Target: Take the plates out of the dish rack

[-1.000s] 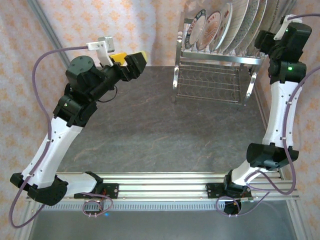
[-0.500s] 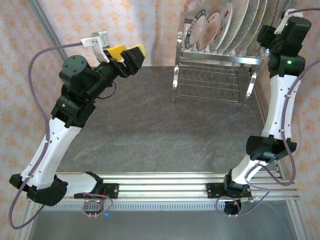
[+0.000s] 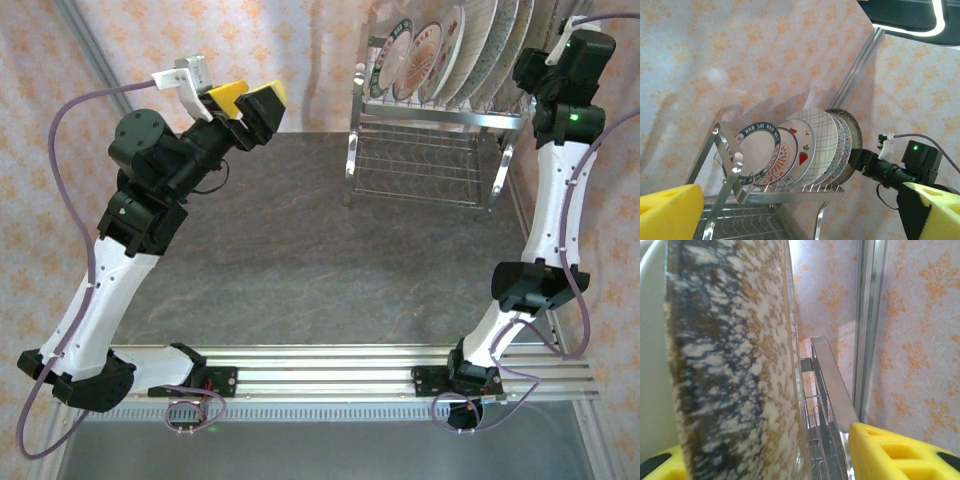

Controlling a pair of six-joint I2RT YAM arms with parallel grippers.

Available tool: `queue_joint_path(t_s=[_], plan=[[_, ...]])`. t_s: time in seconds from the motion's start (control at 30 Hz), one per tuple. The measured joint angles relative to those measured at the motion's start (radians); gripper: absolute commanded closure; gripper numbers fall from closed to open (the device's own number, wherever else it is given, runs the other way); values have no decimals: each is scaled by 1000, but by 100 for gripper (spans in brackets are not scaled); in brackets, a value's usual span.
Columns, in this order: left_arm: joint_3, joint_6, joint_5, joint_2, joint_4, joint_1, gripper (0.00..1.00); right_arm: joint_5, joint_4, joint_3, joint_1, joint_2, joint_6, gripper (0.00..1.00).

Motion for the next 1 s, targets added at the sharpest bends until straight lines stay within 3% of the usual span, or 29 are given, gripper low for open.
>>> queue_joint_path(t_s=[0.3, 0.7, 1.0], plan=[[1, 0, 0, 0, 31, 0, 1, 39, 0, 19, 19, 33, -1, 52], [6, 0, 0, 0, 35, 0, 1, 100, -6, 47, 39, 56, -43, 81], [7, 1, -1, 0, 34, 0, 1, 193, -13, 69, 62, 73, -69, 92]])
